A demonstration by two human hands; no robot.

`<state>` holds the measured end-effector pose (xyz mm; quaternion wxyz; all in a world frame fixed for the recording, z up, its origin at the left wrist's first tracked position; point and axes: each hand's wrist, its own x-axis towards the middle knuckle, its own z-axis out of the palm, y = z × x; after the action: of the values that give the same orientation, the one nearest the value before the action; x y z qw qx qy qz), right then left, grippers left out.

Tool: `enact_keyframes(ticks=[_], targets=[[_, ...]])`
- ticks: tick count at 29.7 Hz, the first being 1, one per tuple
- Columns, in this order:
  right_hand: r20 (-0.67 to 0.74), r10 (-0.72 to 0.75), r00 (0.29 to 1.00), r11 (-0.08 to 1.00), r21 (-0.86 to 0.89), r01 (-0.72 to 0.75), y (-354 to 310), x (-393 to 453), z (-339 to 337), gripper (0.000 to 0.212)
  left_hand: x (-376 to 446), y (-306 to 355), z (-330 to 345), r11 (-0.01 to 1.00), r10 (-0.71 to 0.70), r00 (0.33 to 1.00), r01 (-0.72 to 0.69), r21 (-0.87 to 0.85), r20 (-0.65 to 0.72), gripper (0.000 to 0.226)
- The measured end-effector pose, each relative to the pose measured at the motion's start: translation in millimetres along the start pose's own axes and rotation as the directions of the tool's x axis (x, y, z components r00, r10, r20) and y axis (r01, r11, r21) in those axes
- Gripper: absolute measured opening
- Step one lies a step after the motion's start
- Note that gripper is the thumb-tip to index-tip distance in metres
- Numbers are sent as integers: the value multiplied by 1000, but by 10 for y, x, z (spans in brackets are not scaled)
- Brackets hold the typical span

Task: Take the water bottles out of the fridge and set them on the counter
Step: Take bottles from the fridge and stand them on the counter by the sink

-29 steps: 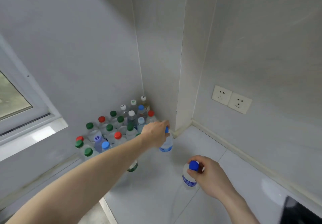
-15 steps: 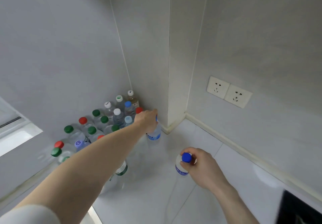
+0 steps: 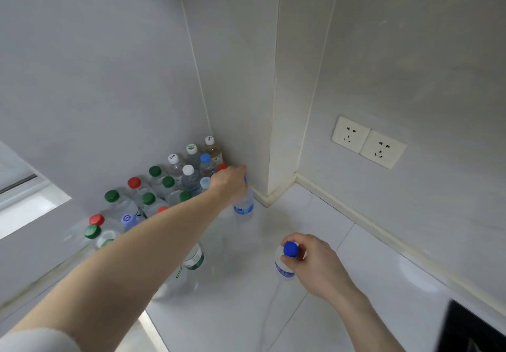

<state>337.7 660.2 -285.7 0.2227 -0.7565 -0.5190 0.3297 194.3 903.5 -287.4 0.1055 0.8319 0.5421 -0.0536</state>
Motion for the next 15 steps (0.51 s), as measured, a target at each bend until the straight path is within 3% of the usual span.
enact_keyframes(ticks=[6, 10, 15], targets=[[66, -66, 996, 998, -2, 66, -131, 90, 272, 13, -803, -232, -171, 979, 39, 983, -74, -188, -180, 33], [164, -131, 978, 989, -41, 139, -257, 174, 621, 16, -1675, -703, -72, 970, 14, 982, -59, -234, -190, 29], [264, -199, 944, 973, -63, 222, -422, 233, 1085, 17, -2577, -1228, 191, 955, -195, 969, 153, -255, -151, 25]])
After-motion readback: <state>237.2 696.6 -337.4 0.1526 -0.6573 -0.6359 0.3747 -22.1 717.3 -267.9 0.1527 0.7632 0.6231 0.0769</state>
